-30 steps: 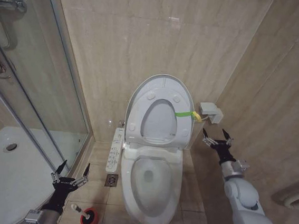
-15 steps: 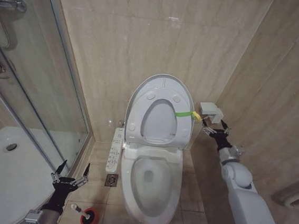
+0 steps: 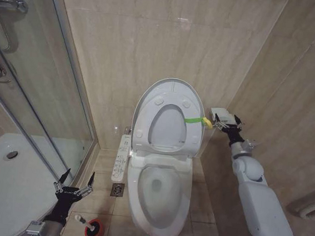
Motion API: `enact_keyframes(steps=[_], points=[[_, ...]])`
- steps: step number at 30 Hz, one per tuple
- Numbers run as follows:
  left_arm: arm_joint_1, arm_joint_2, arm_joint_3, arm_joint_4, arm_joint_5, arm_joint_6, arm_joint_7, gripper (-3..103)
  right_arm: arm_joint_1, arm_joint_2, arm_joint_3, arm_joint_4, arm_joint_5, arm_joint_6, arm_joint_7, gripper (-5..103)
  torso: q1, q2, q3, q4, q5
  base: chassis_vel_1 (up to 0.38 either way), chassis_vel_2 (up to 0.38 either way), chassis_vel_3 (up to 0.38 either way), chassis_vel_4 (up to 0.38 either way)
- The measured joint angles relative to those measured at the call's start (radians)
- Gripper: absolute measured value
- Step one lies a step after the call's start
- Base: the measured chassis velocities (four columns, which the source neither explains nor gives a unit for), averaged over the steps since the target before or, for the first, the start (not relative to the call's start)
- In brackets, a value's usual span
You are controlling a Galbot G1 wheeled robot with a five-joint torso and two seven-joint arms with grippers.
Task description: Open the toilet lid, clean the toilet bowl with a toilet brush, close the toilet lid, and flush.
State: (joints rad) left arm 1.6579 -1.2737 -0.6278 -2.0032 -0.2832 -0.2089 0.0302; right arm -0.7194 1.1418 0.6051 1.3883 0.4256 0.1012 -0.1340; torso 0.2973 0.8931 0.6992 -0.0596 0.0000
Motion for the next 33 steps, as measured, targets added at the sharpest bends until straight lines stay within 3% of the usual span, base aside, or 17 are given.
enact_keyframes(steps=[33], points=[[0.0, 0.0, 0.0, 0.0, 0.0, 0.0, 0.0, 100, 0.235, 0.086, -0.065, -0.179, -0.052, -0.001, 0.007, 100, 0.0, 0.0, 0.0, 0.0001, -0.0002, 0.0, 0.0, 0.0, 0.0]])
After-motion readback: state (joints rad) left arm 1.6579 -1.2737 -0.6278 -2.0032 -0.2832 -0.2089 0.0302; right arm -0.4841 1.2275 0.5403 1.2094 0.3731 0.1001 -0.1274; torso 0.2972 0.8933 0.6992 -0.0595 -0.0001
